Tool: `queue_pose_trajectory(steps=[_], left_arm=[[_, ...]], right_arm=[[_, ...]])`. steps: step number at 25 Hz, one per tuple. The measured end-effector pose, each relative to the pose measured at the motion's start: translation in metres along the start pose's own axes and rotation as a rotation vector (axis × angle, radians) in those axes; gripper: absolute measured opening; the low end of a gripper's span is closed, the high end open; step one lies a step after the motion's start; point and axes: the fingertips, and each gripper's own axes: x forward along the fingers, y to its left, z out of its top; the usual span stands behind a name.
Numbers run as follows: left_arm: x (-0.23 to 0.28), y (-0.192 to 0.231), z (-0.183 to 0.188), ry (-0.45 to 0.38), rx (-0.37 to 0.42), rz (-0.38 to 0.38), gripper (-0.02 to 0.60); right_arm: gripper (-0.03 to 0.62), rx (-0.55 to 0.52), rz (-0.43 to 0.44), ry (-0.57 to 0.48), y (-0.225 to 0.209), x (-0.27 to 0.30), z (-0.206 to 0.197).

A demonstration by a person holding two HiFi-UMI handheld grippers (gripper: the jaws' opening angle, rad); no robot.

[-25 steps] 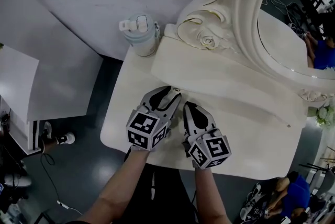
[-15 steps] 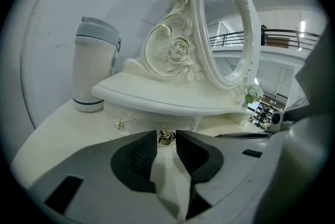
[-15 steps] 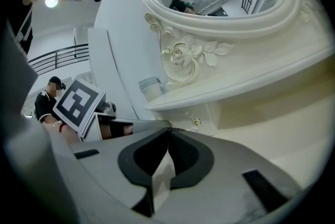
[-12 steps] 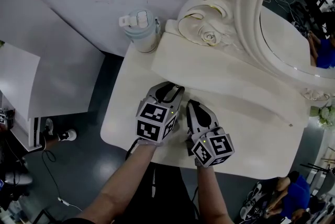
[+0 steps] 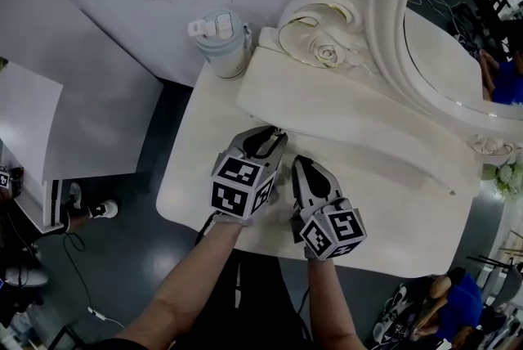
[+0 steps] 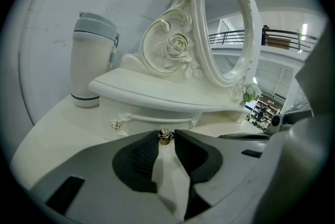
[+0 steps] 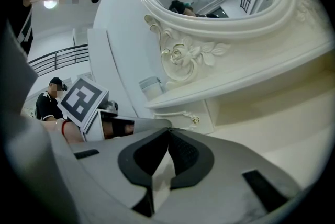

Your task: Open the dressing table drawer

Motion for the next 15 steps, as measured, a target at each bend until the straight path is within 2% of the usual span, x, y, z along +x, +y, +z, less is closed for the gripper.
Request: queue_pose_trajectory(steps=[15], left_arm=[[-0.018,-0.008,-0.017,0.026,-0.011,-0.021,0.104]], right_arm=[[0.005,0.019,-0.024,-0.032,0.005,-0.020,-0.002]])
